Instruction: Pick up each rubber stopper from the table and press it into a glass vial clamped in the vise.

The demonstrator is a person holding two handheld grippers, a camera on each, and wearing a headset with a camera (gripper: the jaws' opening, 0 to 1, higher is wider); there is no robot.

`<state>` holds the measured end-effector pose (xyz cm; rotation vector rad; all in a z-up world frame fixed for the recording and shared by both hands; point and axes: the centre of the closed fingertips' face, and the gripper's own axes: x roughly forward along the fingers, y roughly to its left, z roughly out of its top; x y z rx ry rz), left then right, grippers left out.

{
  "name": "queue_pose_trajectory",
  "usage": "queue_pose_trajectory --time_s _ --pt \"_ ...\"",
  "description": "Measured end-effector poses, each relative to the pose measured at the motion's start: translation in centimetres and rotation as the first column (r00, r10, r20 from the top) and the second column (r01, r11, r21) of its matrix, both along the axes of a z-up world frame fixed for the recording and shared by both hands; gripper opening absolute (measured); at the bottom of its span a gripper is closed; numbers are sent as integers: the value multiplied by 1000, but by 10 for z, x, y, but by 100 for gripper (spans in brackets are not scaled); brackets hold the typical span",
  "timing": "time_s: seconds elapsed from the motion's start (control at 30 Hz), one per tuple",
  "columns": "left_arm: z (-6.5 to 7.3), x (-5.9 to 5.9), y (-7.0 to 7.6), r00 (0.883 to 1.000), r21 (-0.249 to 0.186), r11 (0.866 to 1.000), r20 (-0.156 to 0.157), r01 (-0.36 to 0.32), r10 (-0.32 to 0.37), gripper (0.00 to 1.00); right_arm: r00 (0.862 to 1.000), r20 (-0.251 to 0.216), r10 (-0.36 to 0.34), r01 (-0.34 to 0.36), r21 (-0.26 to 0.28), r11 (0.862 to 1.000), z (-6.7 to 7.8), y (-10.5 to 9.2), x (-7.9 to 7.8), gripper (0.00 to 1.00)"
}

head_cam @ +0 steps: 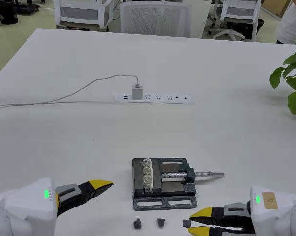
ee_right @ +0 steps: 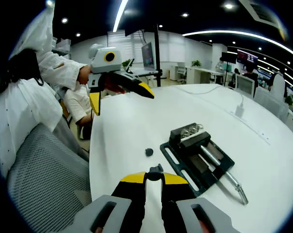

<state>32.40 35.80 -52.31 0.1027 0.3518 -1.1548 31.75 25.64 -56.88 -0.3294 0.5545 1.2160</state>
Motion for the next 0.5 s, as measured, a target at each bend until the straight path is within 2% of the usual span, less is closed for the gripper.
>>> queue_pose_trajectory --time_s 0.07,0.1,0.2,0.27,0.33,0.4,0.5 --pt "7 0 -4 1000 -14 1000 5 9 -9 71 1000 0 -6 6 28 1000 10 2 0 6" --pt "14 0 -7 1000 -24 1000 19 17 -17 69 1000 6 -5 4 44 999 18 4 -1 6" --pt "28 -1 -13 999 -49 998 30 37 -36 66 1000 20 3 -5 78 997 37 10 -3 6" --pt "38 -1 -17 998 -66 997 49 50 -47 62 999 30 15 -18 94 995 50 14 -6 6" --pt "46 -3 -21 997 -84 994 44 66 -63 59 999 42 30 -35 119 992 63 18 -8 6" --pt "53 -4 -24 995 -92 993 61 80 -75 54 998 47 39 -46 150 988 75 21 -10 6" --pt "65 -8 -29 992 -109 988 69 110 -103 47 996 57 62 -71 172 982 92 26 -15 6"
